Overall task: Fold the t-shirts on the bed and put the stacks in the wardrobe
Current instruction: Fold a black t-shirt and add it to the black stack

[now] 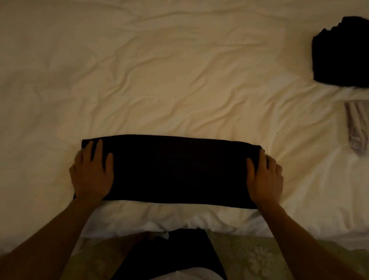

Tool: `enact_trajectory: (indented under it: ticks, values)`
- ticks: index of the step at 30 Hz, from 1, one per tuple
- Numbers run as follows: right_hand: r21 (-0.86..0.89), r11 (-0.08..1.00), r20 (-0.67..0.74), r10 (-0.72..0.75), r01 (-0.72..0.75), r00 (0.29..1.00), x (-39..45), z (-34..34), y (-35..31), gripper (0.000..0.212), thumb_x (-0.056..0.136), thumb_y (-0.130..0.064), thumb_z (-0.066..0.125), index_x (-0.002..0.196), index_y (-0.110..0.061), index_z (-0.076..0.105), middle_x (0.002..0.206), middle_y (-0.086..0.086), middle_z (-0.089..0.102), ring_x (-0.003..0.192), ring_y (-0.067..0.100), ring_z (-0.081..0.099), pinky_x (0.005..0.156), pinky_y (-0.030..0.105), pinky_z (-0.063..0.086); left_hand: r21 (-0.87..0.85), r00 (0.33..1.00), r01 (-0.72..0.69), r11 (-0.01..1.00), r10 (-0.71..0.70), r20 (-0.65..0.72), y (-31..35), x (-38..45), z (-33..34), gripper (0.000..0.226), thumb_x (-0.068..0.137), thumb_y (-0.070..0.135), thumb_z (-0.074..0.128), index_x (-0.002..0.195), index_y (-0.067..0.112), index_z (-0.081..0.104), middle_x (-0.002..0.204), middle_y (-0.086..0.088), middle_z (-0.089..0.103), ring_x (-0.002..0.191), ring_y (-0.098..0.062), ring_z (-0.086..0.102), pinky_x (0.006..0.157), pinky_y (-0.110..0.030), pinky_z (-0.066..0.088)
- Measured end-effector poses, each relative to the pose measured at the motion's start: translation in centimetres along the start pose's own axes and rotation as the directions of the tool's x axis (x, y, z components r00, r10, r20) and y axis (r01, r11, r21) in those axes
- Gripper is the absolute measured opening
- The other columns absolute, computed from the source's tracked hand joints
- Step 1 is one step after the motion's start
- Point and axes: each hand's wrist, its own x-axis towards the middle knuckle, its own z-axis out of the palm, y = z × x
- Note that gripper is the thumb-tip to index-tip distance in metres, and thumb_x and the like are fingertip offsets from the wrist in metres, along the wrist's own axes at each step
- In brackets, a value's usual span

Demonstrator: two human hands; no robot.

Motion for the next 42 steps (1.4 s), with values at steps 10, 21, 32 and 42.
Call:
enact_trajectory:
  ticks: [10, 21, 32, 42]
  values:
    - [0.58, 0.769, 0.169, 0.207, -0.267, 0.964, -0.2, -1.8, -1.1, 0.047, 0.101, -0.038, 0.049, 0.141, -0.014, 0.044, 0.128, 0.016, 0.06, 0.115, 0.033, 0.059, 0.088, 0.035, 0.047, -0.526, 0.957, 0.258, 0.81, -0.289, 0.023, -0.4, 2.4, -2.8, 0.03, 0.1, 0.029, 0.054, 0.121, 0.01, 0.062, 0.118, -0.018, 0.064, 0.111, -0.036, 0.058, 0.091, -0.037, 0.043]
    - [0.656, 0.613, 0.403, 0.208, -0.44, 0.891, -1.3, -3.1, 1.2, 0.045, 0.093, -0.04, 0.063, 0.126, -0.011, 0.052, 0.108, 0.004, 0.063, 0.095, 0.02, 0.065, 0.08, 0.035, 0.054, -0.049, 0.875, -0.481, 0.875, 0.476, -0.093, 12.0, -3.8, 0.8, 0.057, 0.102, 0.043, 0.034, 0.15, 0.013, 0.039, 0.157, -0.014, 0.034, 0.143, -0.036, 0.031, 0.111, -0.048, 0.03]
    - [0.808, 0.368, 0.399, 0.234, -0.461, 0.887, -2.3, -5.0, -0.6, 0.02, 0.096, -0.021, 0.061, 0.111, -0.008, 0.059, 0.1, 0.011, 0.067, 0.086, 0.022, 0.067, 0.071, 0.034, 0.056, 0.156, 0.854, -0.512, 0.845, 0.479, 0.204, 14.6, -4.2, 3.0, 0.068, 0.082, 0.018, 0.073, 0.145, 0.016, 0.047, 0.149, -0.017, 0.042, 0.134, -0.04, 0.042, 0.101, -0.051, 0.042]
    - [0.904, 0.215, 0.367, 0.047, -0.369, 0.929, -4.1, -9.2, -9.6, 0.025, 0.094, -0.016, 0.063, 0.116, -0.009, 0.054, 0.104, 0.016, 0.071, 0.093, 0.029, 0.072, 0.075, 0.041, 0.06, -0.077, 0.8, -0.436, 0.897, 0.425, 0.424, 15.1, -4.1, 1.9, 0.069, 0.095, 0.051, 0.053, 0.154, 0.025, 0.028, 0.144, -0.012, 0.03, 0.128, -0.031, 0.036, 0.083, -0.039, 0.051]
